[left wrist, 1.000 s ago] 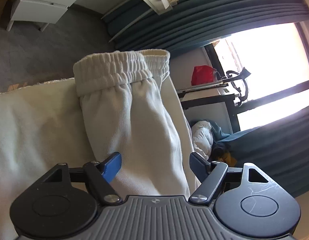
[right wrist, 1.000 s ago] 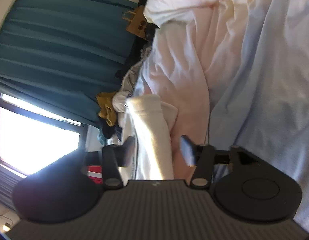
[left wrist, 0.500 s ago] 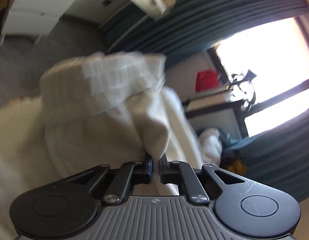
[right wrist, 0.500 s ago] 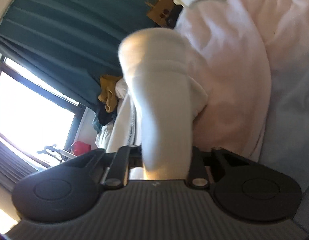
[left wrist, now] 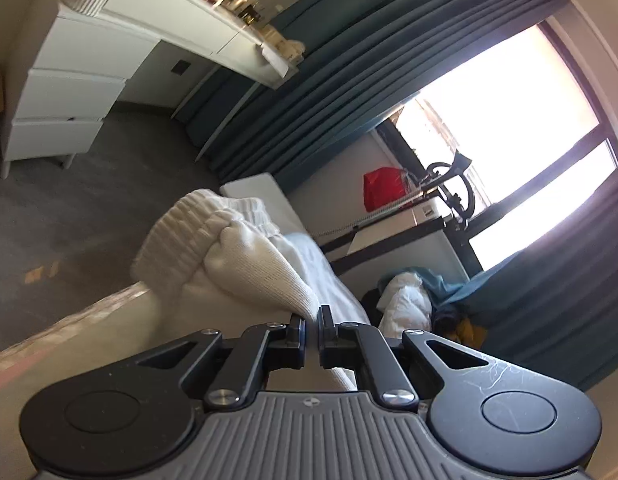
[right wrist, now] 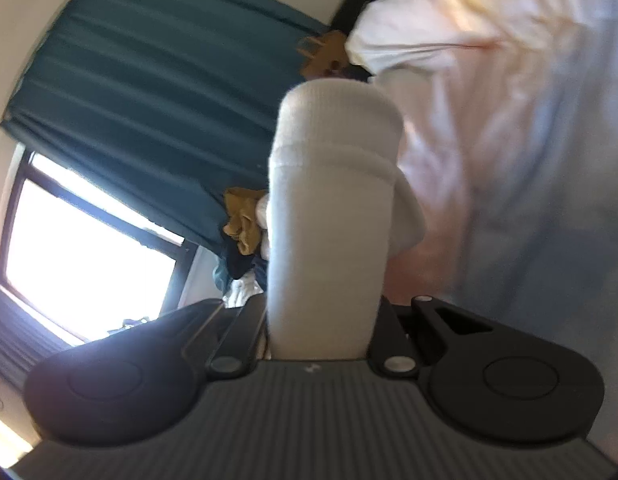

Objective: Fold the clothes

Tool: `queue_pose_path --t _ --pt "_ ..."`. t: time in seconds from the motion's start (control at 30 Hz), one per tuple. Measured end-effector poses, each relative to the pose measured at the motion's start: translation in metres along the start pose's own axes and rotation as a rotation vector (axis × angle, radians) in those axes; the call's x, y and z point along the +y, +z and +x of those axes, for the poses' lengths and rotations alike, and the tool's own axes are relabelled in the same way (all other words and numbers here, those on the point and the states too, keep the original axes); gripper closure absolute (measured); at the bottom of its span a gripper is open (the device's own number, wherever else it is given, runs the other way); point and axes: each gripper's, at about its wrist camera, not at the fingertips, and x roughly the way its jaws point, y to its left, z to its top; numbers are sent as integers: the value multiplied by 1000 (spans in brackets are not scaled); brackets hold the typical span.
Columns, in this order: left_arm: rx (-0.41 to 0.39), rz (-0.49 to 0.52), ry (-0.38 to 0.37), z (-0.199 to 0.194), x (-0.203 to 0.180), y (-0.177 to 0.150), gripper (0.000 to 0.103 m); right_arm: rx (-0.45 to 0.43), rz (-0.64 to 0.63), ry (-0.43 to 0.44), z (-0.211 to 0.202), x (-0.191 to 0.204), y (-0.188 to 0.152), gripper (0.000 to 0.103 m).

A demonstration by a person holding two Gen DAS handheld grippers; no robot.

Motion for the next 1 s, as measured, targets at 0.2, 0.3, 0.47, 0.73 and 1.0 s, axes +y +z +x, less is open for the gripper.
queue_pose_path --t 0.2,0.3,0.47,0.73,1.0 --pt "63 54 25 -40 21 -19 97 -38 30 -58 -67 -16 2 91" --pt "82 43 58 -40 38 -37 97 -12 48 -149 -75 -38 -1 91" --pt "100 -16 86 -34 71 -60 96 61 105 -259 -77 -77 -9 91" --pt "169 71 80 -52 79 -64 59 69 89 -358 -89 -71 -12 66" --pt "200 548 43 -93 15 -84 41 -14 -123 -528 -130 -23 -14 36"
